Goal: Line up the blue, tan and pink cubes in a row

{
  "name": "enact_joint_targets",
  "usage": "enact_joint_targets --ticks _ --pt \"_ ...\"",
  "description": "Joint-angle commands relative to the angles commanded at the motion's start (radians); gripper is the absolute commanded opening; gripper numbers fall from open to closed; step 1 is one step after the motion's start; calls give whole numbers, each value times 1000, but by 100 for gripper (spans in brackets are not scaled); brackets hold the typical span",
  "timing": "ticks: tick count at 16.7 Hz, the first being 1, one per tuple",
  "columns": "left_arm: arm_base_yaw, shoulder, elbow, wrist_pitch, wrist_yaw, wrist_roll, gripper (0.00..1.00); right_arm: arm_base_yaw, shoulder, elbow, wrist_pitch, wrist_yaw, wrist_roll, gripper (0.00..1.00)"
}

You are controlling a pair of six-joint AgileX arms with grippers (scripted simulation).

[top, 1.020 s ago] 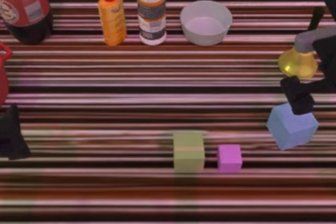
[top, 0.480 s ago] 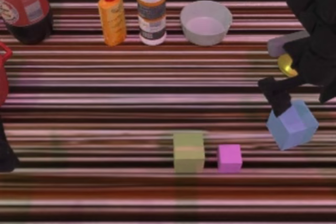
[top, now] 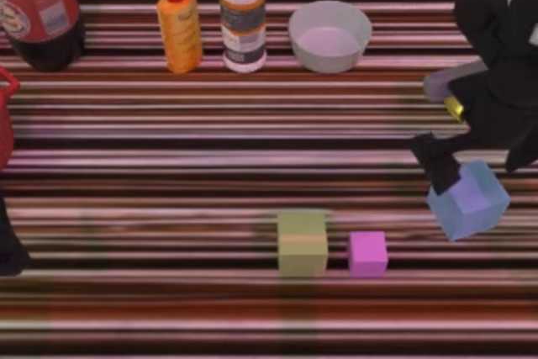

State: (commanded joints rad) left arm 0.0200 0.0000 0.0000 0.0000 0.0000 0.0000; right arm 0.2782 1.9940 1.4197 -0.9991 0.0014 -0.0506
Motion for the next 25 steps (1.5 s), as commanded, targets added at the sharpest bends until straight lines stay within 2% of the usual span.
enact_joint_targets --ticks 6,11,24,25 --pt "0 0 0 0 0 0 100 3 98 -129 232 1 4 100" --pt "0 0 0 0 0 0 100 3 106 -140 249 1 5 100" --pt "0 0 0 0 0 0 100 3 106 -140 249 1 5 2" --pt "0 0 0 0 0 0 100 3 106 -140 249 1 5 0"
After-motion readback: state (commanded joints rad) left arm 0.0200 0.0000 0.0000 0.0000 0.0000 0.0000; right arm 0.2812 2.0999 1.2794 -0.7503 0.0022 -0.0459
